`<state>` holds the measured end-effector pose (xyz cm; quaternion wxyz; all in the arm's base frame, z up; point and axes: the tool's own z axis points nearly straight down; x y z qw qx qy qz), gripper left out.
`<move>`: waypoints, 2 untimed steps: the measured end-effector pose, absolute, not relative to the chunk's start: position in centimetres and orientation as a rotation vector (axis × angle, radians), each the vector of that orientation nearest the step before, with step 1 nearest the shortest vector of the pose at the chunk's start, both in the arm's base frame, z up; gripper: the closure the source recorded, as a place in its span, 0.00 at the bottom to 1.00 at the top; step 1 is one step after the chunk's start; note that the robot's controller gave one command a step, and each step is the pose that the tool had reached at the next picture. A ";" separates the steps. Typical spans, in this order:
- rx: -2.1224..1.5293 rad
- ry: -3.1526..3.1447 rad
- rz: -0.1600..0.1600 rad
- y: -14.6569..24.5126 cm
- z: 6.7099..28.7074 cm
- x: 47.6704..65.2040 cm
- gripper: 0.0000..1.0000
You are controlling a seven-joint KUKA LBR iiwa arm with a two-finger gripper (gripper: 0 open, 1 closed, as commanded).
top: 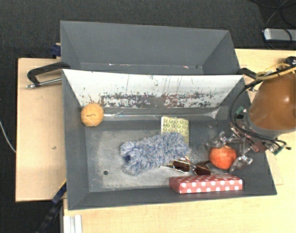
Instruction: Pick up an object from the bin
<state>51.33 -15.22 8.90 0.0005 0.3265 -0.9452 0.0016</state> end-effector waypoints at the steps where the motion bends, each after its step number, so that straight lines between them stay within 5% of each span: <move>1: 1.026 -2.968 0.005 -15.2 8.9 51.3 1.00; 2: 0.961 -2.998 0.003 -14.3 22.9 54.3 1.00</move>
Offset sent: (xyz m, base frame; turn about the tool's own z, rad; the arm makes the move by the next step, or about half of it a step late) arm 0.0282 0.0083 0.1379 0.0433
